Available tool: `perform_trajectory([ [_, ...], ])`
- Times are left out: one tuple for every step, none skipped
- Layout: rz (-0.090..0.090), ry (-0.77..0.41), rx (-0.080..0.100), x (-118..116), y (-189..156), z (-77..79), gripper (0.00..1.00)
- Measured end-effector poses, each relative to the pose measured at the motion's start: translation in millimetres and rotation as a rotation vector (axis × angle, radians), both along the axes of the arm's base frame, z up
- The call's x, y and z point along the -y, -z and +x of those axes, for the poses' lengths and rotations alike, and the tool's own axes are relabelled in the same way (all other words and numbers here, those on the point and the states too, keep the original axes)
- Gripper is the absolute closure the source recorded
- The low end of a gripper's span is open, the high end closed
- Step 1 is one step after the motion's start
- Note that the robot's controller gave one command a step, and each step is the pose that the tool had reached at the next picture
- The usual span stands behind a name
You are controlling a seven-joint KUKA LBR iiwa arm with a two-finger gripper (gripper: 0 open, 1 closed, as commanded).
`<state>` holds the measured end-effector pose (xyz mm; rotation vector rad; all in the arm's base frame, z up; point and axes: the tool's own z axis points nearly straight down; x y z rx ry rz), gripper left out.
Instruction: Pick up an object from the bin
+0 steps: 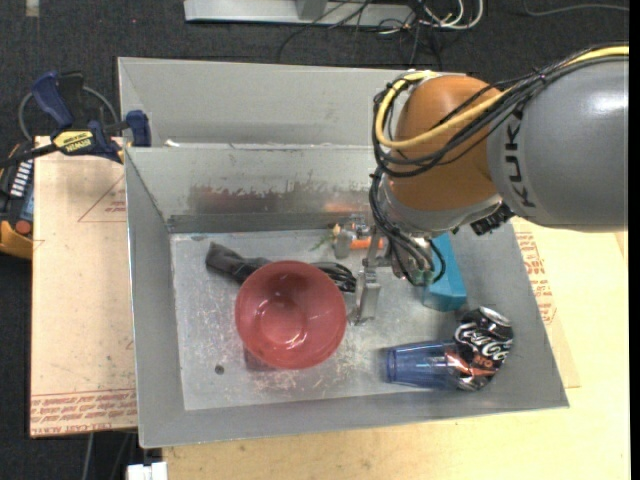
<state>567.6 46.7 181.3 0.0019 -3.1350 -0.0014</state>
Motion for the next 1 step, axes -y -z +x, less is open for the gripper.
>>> perform_trajectory([
  [0.000,0.002,0.008,0.4,-4.8,1.5,0.00],
])
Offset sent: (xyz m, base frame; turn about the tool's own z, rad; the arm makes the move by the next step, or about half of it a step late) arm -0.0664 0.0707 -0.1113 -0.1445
